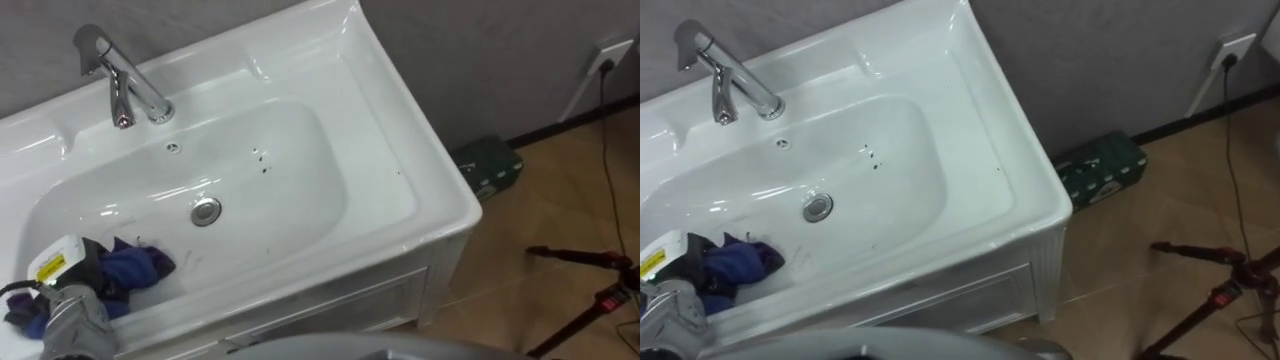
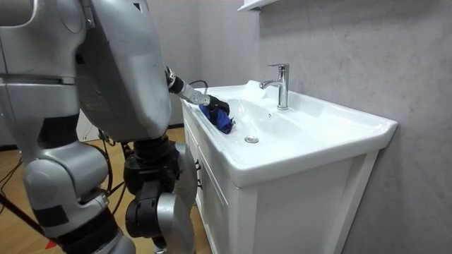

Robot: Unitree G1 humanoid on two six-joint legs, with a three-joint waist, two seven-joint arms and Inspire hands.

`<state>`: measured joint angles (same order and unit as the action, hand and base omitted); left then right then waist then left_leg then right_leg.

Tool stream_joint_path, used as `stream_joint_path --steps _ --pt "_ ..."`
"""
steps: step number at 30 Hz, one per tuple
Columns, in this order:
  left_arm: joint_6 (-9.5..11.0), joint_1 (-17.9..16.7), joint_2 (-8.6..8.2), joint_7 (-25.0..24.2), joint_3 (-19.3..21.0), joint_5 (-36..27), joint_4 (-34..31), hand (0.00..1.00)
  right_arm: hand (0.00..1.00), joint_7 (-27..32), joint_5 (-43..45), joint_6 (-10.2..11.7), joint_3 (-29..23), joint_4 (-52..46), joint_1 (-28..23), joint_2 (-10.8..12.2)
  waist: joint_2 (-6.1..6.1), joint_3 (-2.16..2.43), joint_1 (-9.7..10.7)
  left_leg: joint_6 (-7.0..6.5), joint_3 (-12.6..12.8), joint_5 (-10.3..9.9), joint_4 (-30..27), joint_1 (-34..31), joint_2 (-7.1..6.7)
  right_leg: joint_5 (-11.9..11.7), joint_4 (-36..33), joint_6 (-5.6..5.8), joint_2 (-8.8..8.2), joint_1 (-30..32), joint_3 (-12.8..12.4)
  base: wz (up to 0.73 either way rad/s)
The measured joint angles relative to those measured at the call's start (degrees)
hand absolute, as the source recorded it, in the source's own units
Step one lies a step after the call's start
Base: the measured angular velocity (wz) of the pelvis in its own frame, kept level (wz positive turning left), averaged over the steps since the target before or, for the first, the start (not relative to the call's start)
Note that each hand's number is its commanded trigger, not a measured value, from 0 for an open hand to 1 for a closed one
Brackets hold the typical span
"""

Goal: Wipe basin

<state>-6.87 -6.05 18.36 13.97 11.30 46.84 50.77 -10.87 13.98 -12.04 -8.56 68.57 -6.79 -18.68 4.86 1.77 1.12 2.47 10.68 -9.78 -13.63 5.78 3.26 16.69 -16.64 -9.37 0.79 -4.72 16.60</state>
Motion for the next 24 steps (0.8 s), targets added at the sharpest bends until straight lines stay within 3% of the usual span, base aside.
stream_joint_path --steps 3,8,16,18,22,24 --pt "0.0 0.1 -0.21 0.0 0.0 -2.2 -0.1 1.00 0.00 0.3 -0.2 0.4 0.6 0.1 0.1 0.0 -0.15 -0.02 0.2 0.07 0.0 0.0 0.0 0.0 -0.19 0.2 0.0 0.32 -0.53 0.0 1.1 0.04" --pt "0.2 0.1 -0.29 0.0 0.0 -3.7 -0.4 1.00 0.00 0.3 -0.4 0.7 2.2 0.7 -0.1 0.1 -0.78 -0.09 0.2 0.37 0.2 0.3 0.3 0.8 -0.73 0.6 -0.9 0.70 -1.18 0.1 0.8 -0.01" --pt "0.2 1.8 -0.77 -1.1 1.9 -8.3 -3.6 1.00 0.00 1.8 -3.0 0.8 2.8 0.6 -1.3 0.6 -4.33 -0.41 1.1 0.57 0.5 0.1 -0.7 -0.3 -0.90 1.1 -2.2 0.88 -1.94 1.0 2.3 0.12" --pt "0.2 2.2 -0.60 -1.5 2.1 -10.9 -3.5 1.00 0.00 2.3 -2.8 0.8 2.8 0.5 -1.3 0.8 -4.73 -0.42 1.5 0.08 1.9 -0.3 -1.4 -0.9 -0.70 1.1 -2.2 0.93 -1.97 1.3 2.2 0.00" --pt "0.7 4.1 -2.57 -1.6 2.2 -15.2 -3.4 1.00 0.00 3.7 -3.4 0.7 2.8 -0.2 -3.7 2.4 -5.20 -0.47 1.5 -0.14 3.0 -0.5 -1.0 -1.2 -0.73 0.9 -2.4 0.96 -1.97 1.9 2.0 -0.01" --pt "1.6 5.4 -3.55 -1.6 2.3 -18.6 -2.8 1.00 0.00 3.9 -4.5 0.4 2.9 -0.2 -3.7 3.2 -5.32 -0.57 1.2 0.23 3.4 -1.1 -1.9 -1.9 -0.08 0.9 -3.3 1.01 -1.97 2.9 1.5 -0.13"
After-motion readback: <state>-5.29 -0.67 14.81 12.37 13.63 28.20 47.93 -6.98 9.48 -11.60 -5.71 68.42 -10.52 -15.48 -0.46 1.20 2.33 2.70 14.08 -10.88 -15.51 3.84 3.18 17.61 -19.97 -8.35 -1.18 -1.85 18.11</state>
